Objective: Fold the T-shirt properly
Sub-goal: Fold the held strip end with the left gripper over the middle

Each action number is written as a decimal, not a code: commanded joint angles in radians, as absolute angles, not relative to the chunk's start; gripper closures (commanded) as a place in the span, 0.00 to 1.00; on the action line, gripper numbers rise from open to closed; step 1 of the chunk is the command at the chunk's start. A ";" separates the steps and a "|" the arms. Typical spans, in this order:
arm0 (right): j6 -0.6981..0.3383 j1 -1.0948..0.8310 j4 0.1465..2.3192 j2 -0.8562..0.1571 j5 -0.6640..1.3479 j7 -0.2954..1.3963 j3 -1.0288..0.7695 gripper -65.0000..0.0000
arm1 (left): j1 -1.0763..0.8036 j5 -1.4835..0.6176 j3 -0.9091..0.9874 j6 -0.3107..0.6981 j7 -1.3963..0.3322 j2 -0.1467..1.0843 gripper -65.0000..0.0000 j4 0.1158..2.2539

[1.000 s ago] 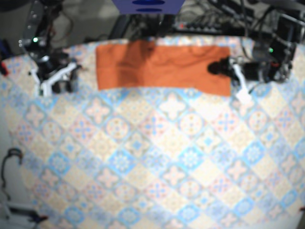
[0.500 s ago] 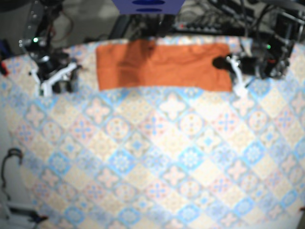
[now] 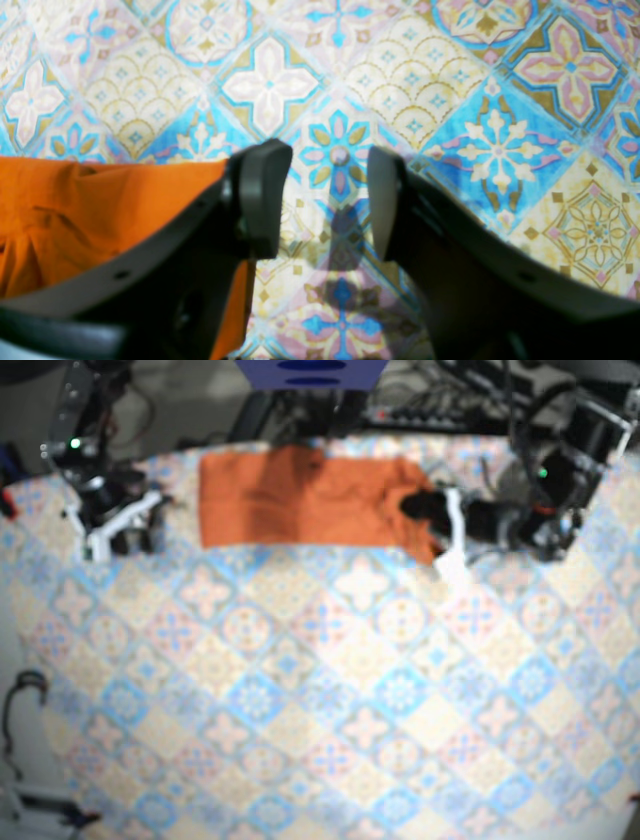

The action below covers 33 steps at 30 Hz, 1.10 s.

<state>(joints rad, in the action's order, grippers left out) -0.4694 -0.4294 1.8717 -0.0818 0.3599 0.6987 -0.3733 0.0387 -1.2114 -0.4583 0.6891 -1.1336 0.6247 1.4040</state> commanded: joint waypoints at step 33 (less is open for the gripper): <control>-0.472 -0.421 1.850 -0.062 0.337 0.673 -0.377 0.58 | 0.395 -1.086 -0.944 0.698 -1.124 0.297 1.00 1.414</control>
